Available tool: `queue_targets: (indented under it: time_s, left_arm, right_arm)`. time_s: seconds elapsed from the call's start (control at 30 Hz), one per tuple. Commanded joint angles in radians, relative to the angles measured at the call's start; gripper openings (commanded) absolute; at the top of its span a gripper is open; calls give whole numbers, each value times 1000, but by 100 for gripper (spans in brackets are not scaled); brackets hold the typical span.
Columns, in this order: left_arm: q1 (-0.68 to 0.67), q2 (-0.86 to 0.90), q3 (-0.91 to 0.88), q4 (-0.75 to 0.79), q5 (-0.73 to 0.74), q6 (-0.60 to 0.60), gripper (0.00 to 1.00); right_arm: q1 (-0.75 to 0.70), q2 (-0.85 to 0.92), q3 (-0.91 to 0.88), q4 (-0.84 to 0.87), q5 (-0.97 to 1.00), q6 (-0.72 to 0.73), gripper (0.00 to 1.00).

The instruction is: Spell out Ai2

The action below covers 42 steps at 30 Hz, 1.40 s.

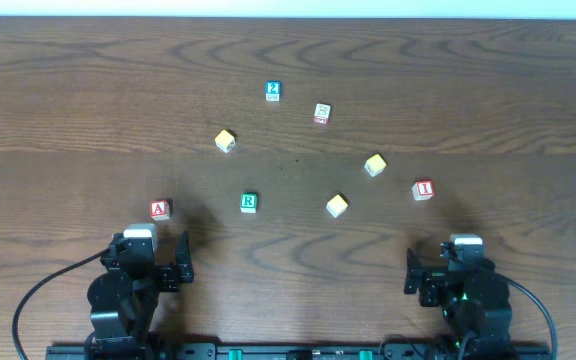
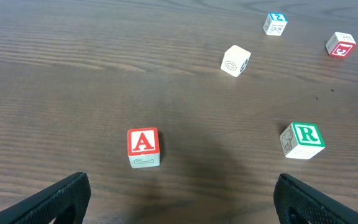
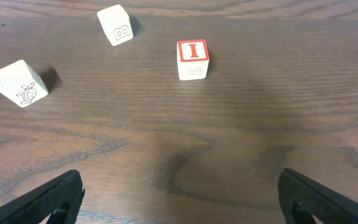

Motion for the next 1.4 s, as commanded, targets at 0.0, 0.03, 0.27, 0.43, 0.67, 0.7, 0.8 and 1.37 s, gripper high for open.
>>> queue_targets:
  time_s: [0.0, 0.03, 0.27, 0.43, 0.67, 0.7, 0.8, 1.37]
  left_arm:
    - [2, -6, -14, 3, -6, -1, 95]
    - [2, -6, -14, 3, -6, -1, 96]
    - [2, -6, -14, 3, -6, -1, 95]
    - [2, -6, -14, 3, -6, -1, 95]
    - [2, -6, -14, 3, -6, -1, 95]
    - [2, -6, -14, 3, -6, -1, 95]
    - [2, -6, -14, 3, -6, -1, 96]
    - [2, -6, -14, 3, -6, -1, 95]
  right_arm:
    - [-14, -9, -10, -4, -7, -12, 99]
    - [-14, -9, -10, -4, -7, -12, 99]
    - [-14, -9, -10, -4, -8, -12, 99]
    - [-14, -9, -10, -4, -8, -12, 99]
    - [-14, -9, -10, -4, -7, -12, 99]
    - [-14, -9, -10, -4, -7, -12, 99]
    - [-14, -9, -10, 0, -8, -12, 99]
    - [-14, -9, -10, 124, -580, 644, 99]
